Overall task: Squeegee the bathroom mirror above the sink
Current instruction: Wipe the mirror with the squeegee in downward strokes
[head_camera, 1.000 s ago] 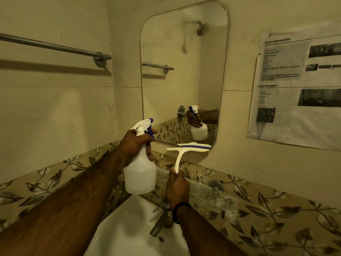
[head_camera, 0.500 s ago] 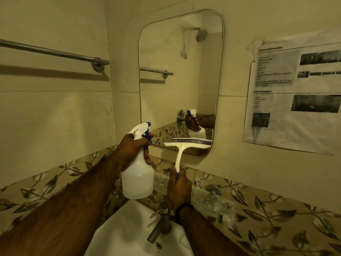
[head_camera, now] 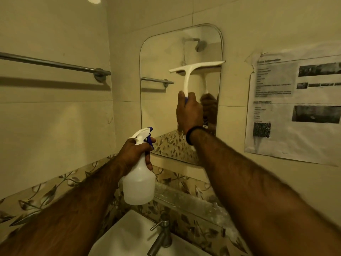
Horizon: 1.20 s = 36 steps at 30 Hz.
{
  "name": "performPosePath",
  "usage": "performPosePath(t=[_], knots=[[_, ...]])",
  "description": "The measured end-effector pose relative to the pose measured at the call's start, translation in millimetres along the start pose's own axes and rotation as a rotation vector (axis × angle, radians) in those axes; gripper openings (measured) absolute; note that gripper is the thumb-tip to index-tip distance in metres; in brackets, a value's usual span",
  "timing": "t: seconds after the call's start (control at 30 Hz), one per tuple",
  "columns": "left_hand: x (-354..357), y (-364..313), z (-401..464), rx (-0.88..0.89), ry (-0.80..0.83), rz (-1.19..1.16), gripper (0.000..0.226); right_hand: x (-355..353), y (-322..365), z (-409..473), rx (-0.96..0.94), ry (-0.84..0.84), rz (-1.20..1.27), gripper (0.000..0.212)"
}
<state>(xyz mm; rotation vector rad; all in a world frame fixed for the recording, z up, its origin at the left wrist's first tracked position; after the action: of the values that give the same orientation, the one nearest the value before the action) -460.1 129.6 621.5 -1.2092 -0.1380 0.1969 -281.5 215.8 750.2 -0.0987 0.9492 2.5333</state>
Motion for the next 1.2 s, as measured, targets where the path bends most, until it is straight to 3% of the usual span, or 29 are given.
performPosePath(t=[0.23, 0.6, 1.2], knots=[[-3, -4, 11, 0.014, 0.001, 0.012, 0.027, -9, 25, 47, -0.018, -0.071, -0.012, 0.043], [10, -13, 20, 0.023, 0.016, -0.029, 0.026, -4, 19, 64, 0.026, -0.052, -0.002, 0.046], [17, 8, 20, 0.005, 0.026, -0.02, 0.027, 3, -37, -7, 0.1, -0.012, 0.009, 0.047]])
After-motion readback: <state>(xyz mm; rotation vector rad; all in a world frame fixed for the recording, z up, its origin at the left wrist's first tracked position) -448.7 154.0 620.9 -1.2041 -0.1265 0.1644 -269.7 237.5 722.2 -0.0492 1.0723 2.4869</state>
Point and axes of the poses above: each hand's wrist, its own z-axis towards the middle knuckle, its own x-axis out of the palm, y = z × x, the point moved 8 cm from there along z, towards the middle knuckle, and after that the axes turned 5 degrees about -z, right-handed, at the moved point
